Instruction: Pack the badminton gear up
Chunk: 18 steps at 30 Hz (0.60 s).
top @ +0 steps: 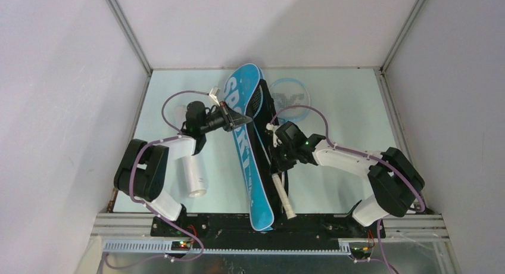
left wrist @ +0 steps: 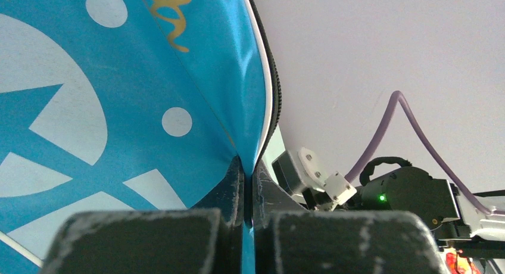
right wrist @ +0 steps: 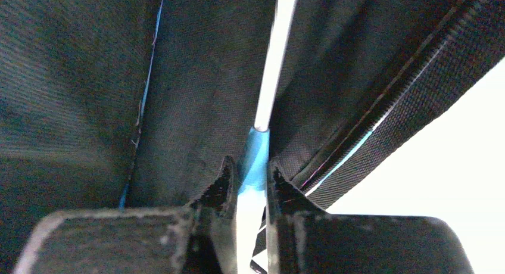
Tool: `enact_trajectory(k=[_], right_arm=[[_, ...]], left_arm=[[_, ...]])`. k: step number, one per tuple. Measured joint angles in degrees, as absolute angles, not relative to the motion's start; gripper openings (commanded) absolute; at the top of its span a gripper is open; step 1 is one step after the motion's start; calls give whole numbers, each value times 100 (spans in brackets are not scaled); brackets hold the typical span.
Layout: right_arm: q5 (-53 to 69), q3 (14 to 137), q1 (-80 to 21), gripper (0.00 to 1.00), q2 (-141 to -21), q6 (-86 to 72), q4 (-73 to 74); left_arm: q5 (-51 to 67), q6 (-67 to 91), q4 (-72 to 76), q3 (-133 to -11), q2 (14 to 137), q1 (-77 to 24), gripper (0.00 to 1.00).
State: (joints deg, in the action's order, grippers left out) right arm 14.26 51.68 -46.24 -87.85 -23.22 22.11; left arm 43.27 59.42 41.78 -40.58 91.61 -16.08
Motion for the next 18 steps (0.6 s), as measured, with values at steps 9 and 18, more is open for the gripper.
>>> enact_trajectory(k=[9, 18], right_arm=[[2073, 5610, -4449, 0, -8759, -2510, 2320], [2300, 5935, -4453, 0, -8982, -2947, 2198]], left_arm=[[4191, 5575, 3774, -4058, 9080, -1778, 0], [4005, 5599, 4021, -4018, 8871, -1874, 0]])
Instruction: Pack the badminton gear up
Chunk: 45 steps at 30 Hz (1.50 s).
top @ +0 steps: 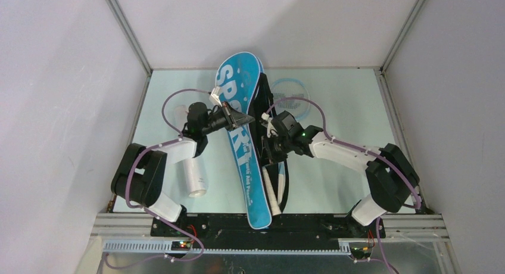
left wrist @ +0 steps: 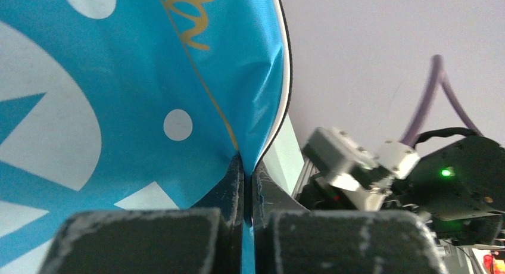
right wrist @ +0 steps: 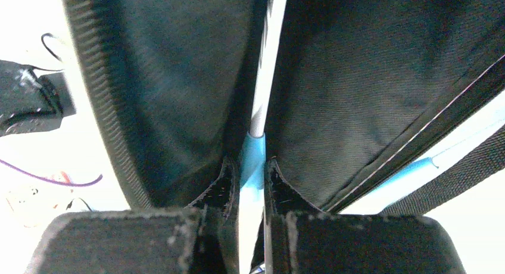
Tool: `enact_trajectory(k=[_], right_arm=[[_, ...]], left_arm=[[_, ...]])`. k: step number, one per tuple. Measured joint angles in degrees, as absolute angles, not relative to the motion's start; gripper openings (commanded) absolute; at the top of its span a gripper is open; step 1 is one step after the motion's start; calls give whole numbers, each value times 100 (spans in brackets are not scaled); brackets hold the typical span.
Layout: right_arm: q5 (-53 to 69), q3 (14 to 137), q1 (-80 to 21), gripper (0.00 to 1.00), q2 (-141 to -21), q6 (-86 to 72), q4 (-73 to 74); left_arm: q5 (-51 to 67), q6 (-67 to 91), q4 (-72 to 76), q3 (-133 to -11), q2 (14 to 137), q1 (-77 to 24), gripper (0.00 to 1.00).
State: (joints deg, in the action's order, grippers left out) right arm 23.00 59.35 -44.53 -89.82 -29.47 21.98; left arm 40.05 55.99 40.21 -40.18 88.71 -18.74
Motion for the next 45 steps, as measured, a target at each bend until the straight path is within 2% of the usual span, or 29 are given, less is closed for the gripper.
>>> enact_trajectory(k=[9, 10, 16, 18, 19, 23, 28, 31, 35, 39, 42, 45], right_arm=[[1712, 5940, -4735, 0, -9596, -3507, 1570], [1688, 5940, -4737, 3, -9609, -3559, 1518], [1581, 5940, -4768, 24, -9609, -3647, 1315], [1581, 5940, -4775, 36, -9609, -3625, 1284], [1573, 5940, -4772, 46, -9607, -3583, 1284], [1216, 5940, -4729, 64, -9432, -3173, 1315], [727, 5935, -4670, 77, -8466, -2469, 1542], [416, 5933, -4646, 97, -7747, -2161, 1669], [-145, 5653, -4447, 99, -6711, -2029, 1623], [-276, 4890, -3605, 99, -5682, -2482, 1343], [-23, 4541, -2823, 99, -5557, -2867, 1284], [64, 4484, -2508, 99, -5977, -3153, 1326]], left_arm=[[4069, 6851, 5721, -3758, 9164, -1918, 0], [4069, 7013, 5937, -3750, 9260, -1920, 0], [4071, 7590, 6659, -3750, 9605, -1920, 0], [4077, 7507, 6573, -3776, 9588, -1920, 0], [4077, 7408, 6410, -3804, 9555, -1920, 0], [4160, 6676, 5074, -3966, 9126, -1946, 0], [4060, 5599, 3299, -4171, 8670, -2005, 0], [3903, 4993, 2429, -4359, 8591, -2014, 0], [3618, 4410, 1774, -4508, 8462, -1973, 0], [3398, 4001, 1302, -4508, 8243, -1874, 0], [3162, 3673, 921, -4508, 8027, -1813, 0], [2993, 3365, 574, -4508, 7795, -1780, 0]])
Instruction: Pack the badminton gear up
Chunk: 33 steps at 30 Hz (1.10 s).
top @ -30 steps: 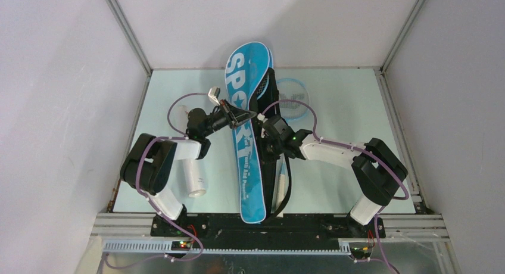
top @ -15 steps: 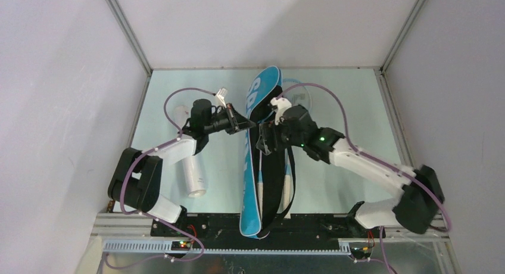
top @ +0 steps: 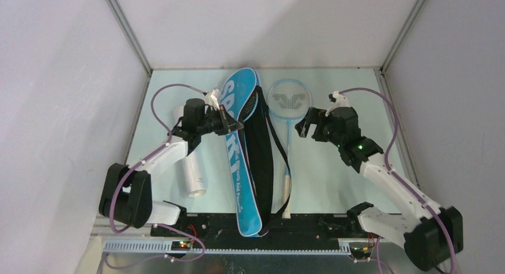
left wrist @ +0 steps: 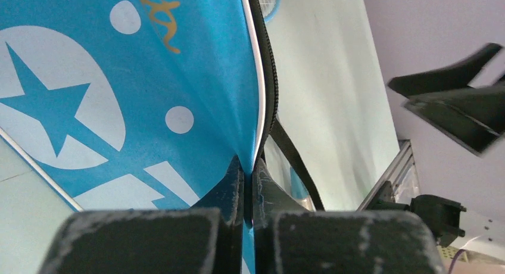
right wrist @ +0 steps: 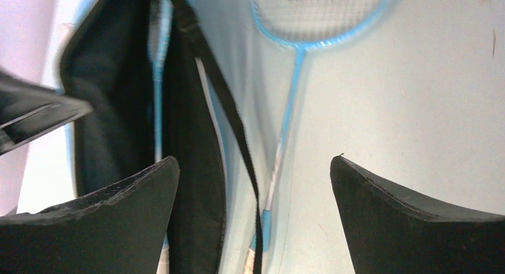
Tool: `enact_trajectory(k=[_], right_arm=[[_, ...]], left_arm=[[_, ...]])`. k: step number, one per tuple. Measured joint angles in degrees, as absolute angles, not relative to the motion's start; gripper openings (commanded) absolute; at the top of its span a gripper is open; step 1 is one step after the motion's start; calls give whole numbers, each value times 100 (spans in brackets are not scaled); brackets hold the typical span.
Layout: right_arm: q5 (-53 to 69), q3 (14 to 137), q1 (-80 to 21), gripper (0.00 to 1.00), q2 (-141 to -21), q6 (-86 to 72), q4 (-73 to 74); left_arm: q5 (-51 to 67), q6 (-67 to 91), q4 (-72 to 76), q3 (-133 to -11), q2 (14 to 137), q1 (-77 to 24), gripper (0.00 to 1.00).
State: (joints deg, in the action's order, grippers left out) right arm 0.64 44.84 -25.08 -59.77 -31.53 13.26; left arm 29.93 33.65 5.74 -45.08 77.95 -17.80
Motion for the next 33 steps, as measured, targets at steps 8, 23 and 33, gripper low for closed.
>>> enact_trajectory(k=[8, 23, 33], right_arm=[[-51, 5026, -2449, 91, -8335, -3612, 1861], [-1072, 6628, -3430, 67, -10558, -3791, 2497], [-1424, 6622, -3605, 16, -10645, -3883, 2821]], left_arm=[[2967, 2834, 150, -4508, 7459, -1743, 0], [3168, 2635, 34, -4342, 7146, -1743, 0], [3164, 2635, 86, -4316, 7124, -1743, 0]])
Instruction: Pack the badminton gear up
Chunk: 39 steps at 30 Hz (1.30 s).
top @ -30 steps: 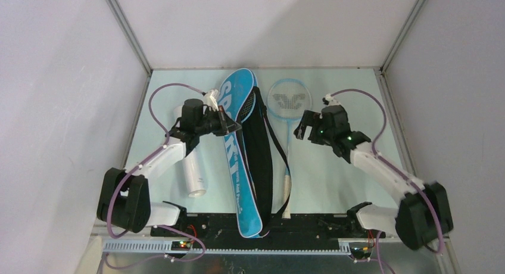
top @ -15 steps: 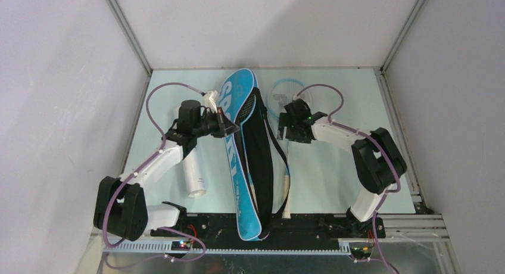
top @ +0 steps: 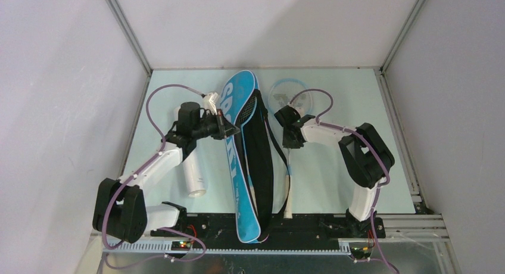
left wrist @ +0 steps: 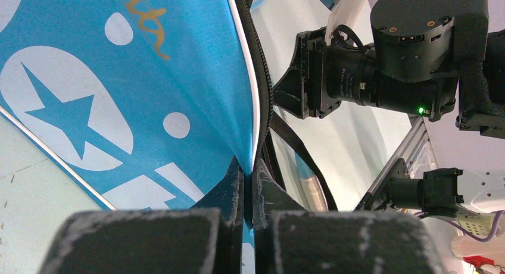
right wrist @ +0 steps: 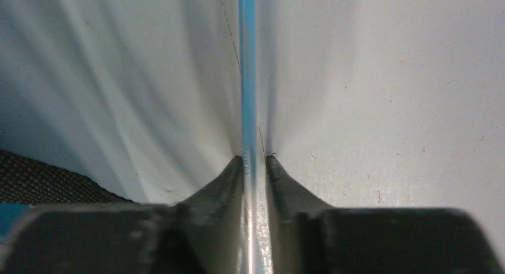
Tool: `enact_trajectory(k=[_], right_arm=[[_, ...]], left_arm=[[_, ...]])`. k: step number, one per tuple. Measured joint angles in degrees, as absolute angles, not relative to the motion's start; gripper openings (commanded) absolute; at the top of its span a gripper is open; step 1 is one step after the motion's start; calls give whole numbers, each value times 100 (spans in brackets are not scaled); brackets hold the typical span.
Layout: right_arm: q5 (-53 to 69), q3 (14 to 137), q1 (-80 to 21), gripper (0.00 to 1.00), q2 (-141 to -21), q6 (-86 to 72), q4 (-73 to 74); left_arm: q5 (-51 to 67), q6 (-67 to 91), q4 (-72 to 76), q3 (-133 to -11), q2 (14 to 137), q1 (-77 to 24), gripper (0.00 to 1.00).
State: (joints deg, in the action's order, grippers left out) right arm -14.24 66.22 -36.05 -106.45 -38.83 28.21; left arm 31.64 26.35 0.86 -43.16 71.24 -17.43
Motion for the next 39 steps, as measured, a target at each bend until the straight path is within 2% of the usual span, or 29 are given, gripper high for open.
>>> enact_trajectory(k=[4, 14, 20, 28, 39], right_arm=[[-1374, 6351, -3540, 0, -10479, -3924, 2526], [-1592, 5708, -3138, 0, -9714, -3701, 2508], [-1870, 5618, -2934, 0, -8499, -3216, 2571], [-1820, 5293, -3653, 0, -7358, -2650, 2659], [-1778, 4991, -4786, 0, -7341, -2703, 3094]], left_arm=[[3151, 2635, 91, -4285, 7070, -1743, 0], [3072, 2646, 132, -4285, 7107, -1743, 0], [2869, 2650, 211, -4392, 7369, -1745, 0], [2606, 2650, 226, -4906, 7926, -1732, 0], [2532, 2650, 154, -5356, 8274, -1667, 0]])
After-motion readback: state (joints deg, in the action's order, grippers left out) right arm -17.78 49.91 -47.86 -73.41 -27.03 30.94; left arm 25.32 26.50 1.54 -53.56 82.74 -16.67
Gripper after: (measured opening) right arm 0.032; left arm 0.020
